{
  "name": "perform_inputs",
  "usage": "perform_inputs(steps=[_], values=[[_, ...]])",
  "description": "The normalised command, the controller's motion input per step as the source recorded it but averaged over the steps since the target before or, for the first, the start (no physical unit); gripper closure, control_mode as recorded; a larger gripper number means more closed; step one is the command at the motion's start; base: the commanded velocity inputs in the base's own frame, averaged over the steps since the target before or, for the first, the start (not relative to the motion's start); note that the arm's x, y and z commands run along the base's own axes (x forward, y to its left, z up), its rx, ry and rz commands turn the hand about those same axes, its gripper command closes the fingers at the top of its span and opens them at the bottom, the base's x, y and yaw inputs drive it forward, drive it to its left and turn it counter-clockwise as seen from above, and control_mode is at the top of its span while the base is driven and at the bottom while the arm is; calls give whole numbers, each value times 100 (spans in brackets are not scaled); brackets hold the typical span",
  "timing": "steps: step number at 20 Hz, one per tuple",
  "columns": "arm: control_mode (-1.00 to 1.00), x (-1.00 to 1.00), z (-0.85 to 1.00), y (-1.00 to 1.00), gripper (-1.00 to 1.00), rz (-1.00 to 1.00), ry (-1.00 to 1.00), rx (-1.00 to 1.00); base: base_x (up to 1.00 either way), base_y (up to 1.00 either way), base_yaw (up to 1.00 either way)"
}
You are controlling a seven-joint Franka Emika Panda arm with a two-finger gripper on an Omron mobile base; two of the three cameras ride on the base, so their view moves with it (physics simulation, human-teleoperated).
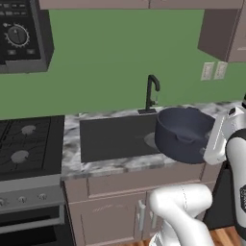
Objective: Move the pot and pan from the stove into the sink.
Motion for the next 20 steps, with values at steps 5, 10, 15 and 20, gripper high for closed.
perform_inputs(steps=[5,10,15,20], values=[[100,0,0,0,100,0,0,0,41,-28,0],[100,0,0,0,100,0,0,0,37,-41,0],[100,0,0,0,100,0,0,0,18,-47,1],[100,0,0,0,100,0,0,0,0,-6,0]])
